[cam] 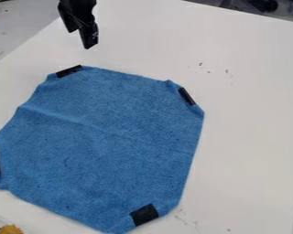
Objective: Fold the cloth from left to right
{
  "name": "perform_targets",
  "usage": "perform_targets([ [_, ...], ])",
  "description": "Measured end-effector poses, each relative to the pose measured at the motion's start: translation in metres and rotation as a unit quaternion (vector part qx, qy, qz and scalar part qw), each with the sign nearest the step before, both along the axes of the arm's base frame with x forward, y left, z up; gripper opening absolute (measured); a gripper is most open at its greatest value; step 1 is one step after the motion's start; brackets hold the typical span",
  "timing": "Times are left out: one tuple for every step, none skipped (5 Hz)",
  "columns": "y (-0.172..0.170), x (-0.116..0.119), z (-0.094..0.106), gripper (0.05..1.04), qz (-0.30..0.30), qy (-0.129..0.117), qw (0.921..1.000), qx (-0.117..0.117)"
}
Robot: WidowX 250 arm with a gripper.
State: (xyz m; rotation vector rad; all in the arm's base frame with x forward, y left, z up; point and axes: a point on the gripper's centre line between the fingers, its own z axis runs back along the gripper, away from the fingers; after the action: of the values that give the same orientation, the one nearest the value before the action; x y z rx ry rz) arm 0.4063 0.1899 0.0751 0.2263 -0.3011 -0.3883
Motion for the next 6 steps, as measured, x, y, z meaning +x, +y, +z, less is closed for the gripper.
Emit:
perform_targets([
  [-0.002, -0.005, -0.017, 1.001, 0.003, 0.02, 0.9997, -0.01],
  [-0.006, -0.021, -0.036, 1.001, 0.022, 0.04, 0.9987, -0.02],
  [0.001, -0.045, -0.019, 1.001, 0.069, 0.039, 0.9968, -0.01],
  [0.001, -0.095, -0.008, 1.001, 0.169, 0.046, 0.9845, -0.003],
  [-0.008, -0.148, -0.005, 1.001, 0.277, 0.045, 0.9597, -0.006],
  [-0.018, -0.196, -0.005, 1.001, 0.319, 0.039, 0.9469, -0.011],
])
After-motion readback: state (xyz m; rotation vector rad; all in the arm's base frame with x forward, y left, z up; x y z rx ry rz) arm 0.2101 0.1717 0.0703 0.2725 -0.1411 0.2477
